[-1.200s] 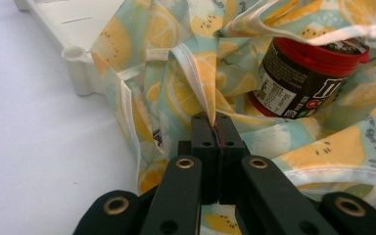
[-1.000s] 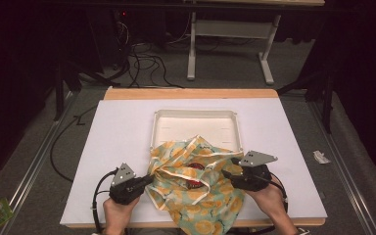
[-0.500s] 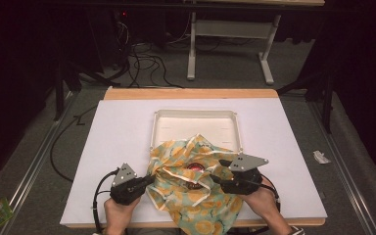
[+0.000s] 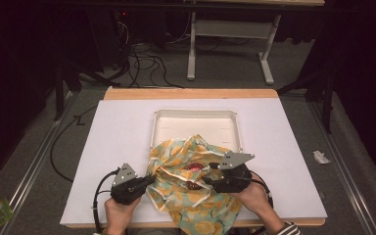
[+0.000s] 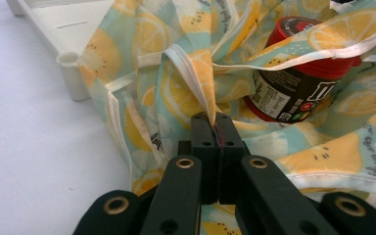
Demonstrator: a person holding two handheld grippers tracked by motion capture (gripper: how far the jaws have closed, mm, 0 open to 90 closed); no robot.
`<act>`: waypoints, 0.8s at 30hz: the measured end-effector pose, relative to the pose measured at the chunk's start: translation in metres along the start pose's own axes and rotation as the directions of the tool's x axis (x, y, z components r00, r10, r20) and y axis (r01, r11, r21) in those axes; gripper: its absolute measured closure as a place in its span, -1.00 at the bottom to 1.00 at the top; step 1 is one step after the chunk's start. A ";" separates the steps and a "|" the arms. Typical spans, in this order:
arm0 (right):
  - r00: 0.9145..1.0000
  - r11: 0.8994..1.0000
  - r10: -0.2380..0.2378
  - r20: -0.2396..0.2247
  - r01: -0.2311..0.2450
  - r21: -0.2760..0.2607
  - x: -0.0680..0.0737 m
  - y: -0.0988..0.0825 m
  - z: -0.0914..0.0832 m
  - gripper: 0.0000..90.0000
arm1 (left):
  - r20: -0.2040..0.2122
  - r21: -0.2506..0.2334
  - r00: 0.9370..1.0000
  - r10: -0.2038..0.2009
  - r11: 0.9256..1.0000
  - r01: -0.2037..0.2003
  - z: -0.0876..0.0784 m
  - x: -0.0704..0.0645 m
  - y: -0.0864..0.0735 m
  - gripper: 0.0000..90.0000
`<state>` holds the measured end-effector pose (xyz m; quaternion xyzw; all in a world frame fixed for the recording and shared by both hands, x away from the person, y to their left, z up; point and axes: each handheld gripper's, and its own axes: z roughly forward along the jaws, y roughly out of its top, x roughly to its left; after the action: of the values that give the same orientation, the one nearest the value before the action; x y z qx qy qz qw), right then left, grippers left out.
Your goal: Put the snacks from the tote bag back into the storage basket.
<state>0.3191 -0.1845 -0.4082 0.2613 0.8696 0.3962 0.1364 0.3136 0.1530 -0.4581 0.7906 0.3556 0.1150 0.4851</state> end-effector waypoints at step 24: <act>0.999 0.998 -0.048 -0.020 0.048 -0.033 0.011 0.004 0.013 0.77 | 0.002 -0.008 1.000 -0.003 1.000 0.003 -0.002 0.001 0.000 0.99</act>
<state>0.3172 -0.1680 -0.4136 0.2339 0.8704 0.4096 0.1412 0.3134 0.1545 -0.4570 0.7883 0.3557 0.1149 0.4887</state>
